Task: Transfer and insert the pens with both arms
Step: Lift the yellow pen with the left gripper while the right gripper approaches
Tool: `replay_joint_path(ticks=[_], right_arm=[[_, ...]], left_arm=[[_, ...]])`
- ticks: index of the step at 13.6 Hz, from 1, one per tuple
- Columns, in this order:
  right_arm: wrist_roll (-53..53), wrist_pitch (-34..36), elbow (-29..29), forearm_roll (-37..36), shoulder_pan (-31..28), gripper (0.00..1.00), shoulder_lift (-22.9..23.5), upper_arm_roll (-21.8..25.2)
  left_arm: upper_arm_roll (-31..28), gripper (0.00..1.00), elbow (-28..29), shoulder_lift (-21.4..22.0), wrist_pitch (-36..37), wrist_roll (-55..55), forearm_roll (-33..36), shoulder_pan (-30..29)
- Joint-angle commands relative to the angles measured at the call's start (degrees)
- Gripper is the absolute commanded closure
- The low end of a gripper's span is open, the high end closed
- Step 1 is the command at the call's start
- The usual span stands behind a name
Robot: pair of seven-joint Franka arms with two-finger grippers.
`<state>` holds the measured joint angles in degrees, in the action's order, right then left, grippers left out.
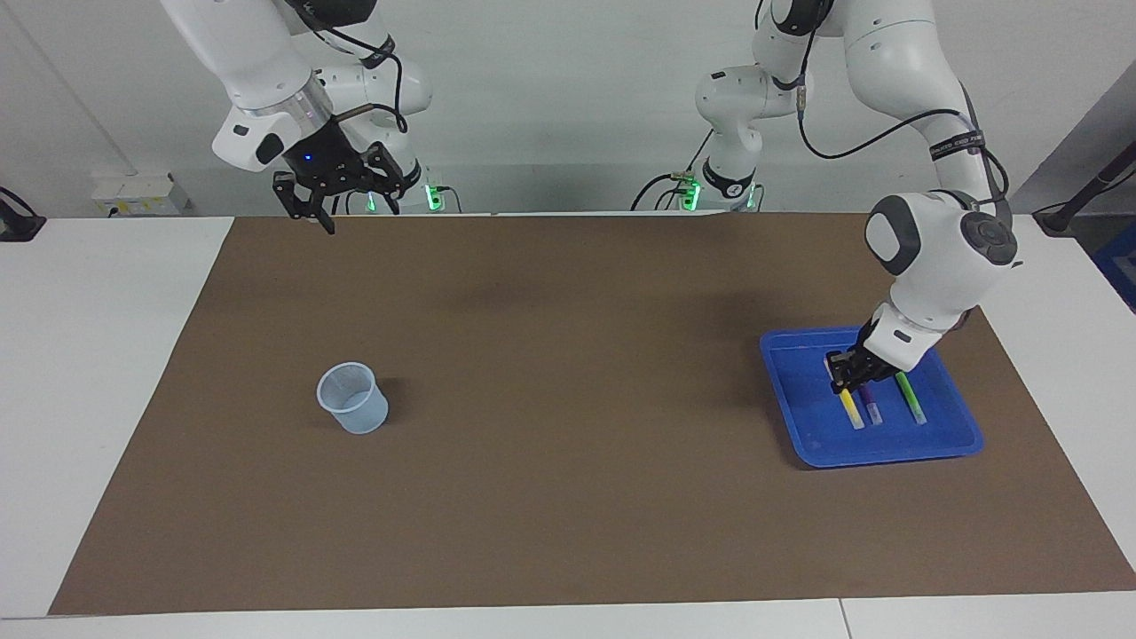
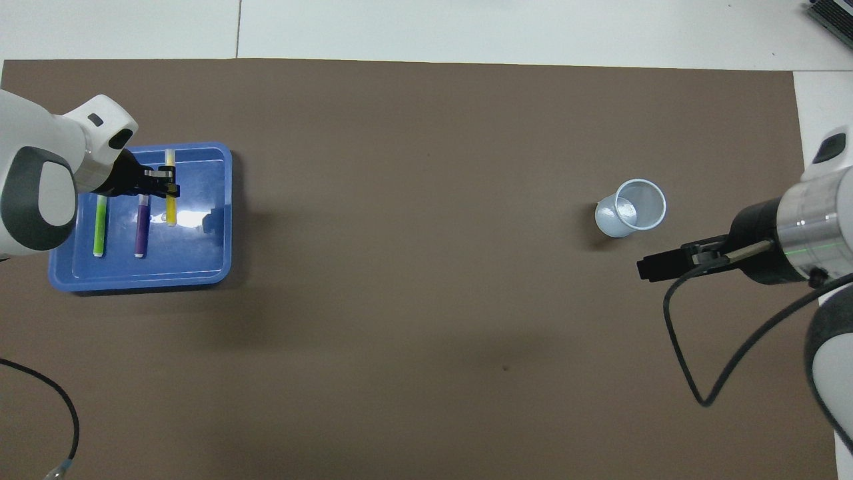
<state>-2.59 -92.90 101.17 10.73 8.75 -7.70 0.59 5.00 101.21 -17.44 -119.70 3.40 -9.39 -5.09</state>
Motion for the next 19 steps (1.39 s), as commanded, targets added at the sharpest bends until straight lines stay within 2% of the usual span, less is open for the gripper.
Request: replay_joint_path(ticks=[1,4,8,11,13,14,17,19], right_arm=[[5.2,-4.2,3.4,4.4,2.0,0.0,-0.4,0.2],[11.4,-8.2,5.3,7.3,4.4,0.0,0.4,0.2],[20.4,-13.3,6.6,13.9,6.9,0.0,2.8,0.2],[18.7,-19.0,8.7,20.9,9.1,0.0,5.1,0.2],[15.5,-22.7,8.8,21.8,12.1,0.0,7.3,0.2],[15.7,-25.2,9.0,24.0,13.8,0.0,8.0,0.2],[16.2,-35.4,11.5,32.1,18.8,0.0,9.9,0.2],[16.3,-41.5,11.5,35.0,22.3,0.0,12.1,0.2]], left_arm=[[0.0,1.0,-1.3,-0.5,5.3,-6.3,-7.2,-0.9],[0.1,1.0,-1.3,0.9,11.1,-26.8,-12.8,-0.1],[0.4,1.0,-0.5,2.1,15.0,-37.7,-12.9,1.6],[0.7,1.0,-0.5,2.2,16.3,-46.3,-15.2,3.4],[0.7,1.0,-0.4,2.2,16.2,-51.5,-21.5,3.5],[0.8,1.0,-0.3,2.3,16.1,-53.0,-22.2,4.3],[0.8,1.0,-0.1,2.4,15.6,-60.7,-26.1,7.7],[0.8,1.0,-0.1,2.4,15.2,-66.1,-29.5,9.2]])
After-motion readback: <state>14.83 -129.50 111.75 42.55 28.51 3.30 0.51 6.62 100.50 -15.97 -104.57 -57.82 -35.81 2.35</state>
